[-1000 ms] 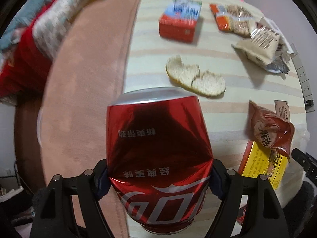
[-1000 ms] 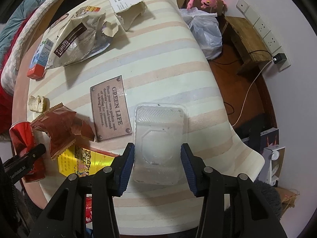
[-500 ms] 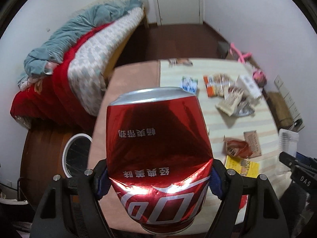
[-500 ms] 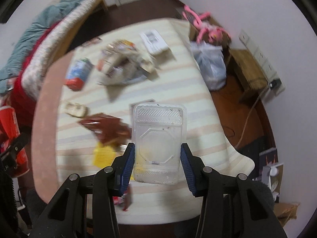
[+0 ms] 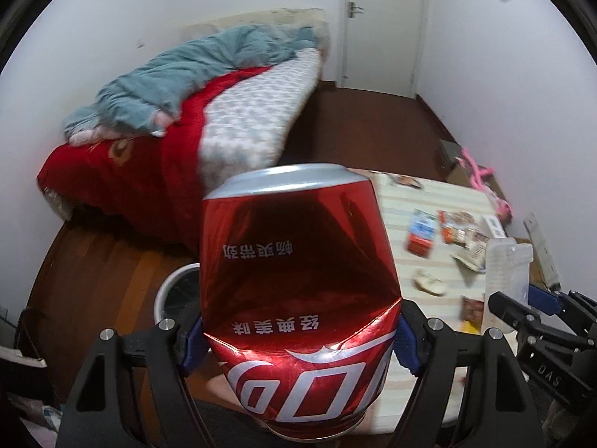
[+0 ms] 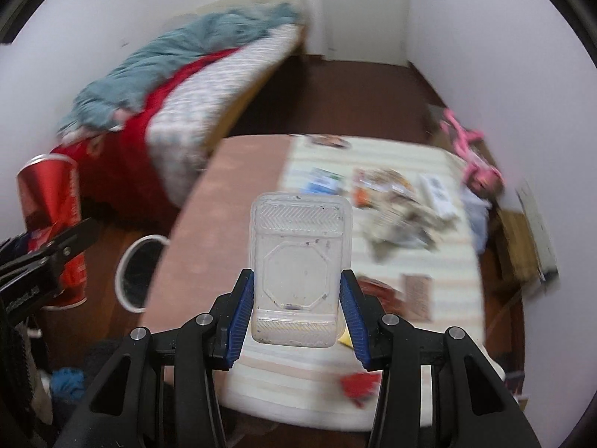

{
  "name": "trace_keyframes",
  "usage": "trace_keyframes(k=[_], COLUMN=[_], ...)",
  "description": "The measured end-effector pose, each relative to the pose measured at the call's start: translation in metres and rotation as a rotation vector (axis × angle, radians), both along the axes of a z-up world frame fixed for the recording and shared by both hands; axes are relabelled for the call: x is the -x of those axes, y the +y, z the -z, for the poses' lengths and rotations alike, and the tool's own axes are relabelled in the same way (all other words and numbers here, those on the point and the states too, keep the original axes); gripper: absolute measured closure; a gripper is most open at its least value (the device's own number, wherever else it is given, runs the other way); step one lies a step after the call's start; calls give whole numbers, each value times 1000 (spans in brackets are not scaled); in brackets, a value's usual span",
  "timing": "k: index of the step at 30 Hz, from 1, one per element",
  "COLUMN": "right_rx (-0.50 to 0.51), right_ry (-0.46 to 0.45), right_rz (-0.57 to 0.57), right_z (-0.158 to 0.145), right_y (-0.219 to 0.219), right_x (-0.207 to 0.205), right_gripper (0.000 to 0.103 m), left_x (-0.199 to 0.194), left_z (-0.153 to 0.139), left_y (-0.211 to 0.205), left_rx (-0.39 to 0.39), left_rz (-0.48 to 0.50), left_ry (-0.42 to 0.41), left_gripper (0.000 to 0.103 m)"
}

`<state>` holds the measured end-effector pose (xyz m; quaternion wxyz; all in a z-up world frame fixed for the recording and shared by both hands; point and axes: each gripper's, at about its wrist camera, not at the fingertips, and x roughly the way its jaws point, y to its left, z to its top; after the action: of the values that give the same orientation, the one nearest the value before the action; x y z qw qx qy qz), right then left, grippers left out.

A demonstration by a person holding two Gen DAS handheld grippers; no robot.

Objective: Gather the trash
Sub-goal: 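Carry the can and box over the white bin and release both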

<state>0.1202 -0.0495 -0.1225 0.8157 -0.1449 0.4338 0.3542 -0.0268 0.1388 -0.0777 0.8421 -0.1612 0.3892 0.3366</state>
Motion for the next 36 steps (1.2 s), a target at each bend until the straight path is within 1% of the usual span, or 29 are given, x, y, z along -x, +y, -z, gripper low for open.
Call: trace_keyframes(k=[2, 5, 6, 7, 9, 12, 14, 18, 20, 21, 23, 25, 27, 28, 29, 30, 31, 33, 35, 36], right_rx=[2, 6, 10, 15, 29, 64, 97, 172, 208, 224, 261, 292, 308, 315, 322, 324, 330, 350, 372, 375], right_ry=[-4, 44, 65, 87, 138, 226, 295, 391, 408, 407, 418, 435, 459, 466, 470, 474, 472, 453, 418, 409], right_rz=[-58, -142, -168, -192, -233, -286, -313, -342, -357, -363, -373, -390, -395, -404, -412, -417, -420, -423, -424, -425], right_z=[-1, 9, 16, 24, 45, 86, 119, 176, 198, 206, 227, 241, 256, 262, 266, 268, 270, 270, 266, 269], right_y=[34, 88, 107, 123, 160, 215, 257, 324, 353, 365, 391, 407, 421, 427, 430, 431, 432, 432, 432, 436], right_x=[18, 40, 46, 53, 63, 75, 82, 90, 93, 95, 97, 99, 100, 101, 103, 103, 103, 104, 105, 101], right_gripper=[55, 55, 55, 55, 55, 55, 55, 55, 55, 55, 55, 54, 52, 42, 33, 15, 6, 3, 1, 0], left_x=[17, 41, 48, 55, 69, 82, 90, 100, 102, 102, 106, 111, 123, 124, 135, 136, 140, 144, 150, 153], left_z=[6, 26, 36, 51, 77, 123, 154, 207, 224, 230, 242, 245, 244, 242, 242, 241, 244, 241, 238, 237], left_y=[26, 71, 87, 107, 140, 188, 218, 261, 277, 283, 293, 304, 310, 309, 309, 307, 309, 303, 298, 294], left_rx=[17, 67, 89, 130, 206, 326, 415, 581, 623, 632, 653, 656, 641, 622, 602, 577, 552, 480, 442, 430], left_rz=[-40, -107, -126, -142, -169, -196, -213, -283, -321, -336, -372, -414, -441, -455, -464, -470, -479, -501, -509, -512], left_ry=[0, 9, 19, 28, 34, 51, 67, 69, 75, 80, 86, 87, 81, 85, 91, 105, 117, 155, 183, 189], left_gripper=[27, 27, 27, 27, 27, 27, 27, 26, 26, 24, 3, 1, 1, 1, 1, 1, 1, 1, 1, 1])
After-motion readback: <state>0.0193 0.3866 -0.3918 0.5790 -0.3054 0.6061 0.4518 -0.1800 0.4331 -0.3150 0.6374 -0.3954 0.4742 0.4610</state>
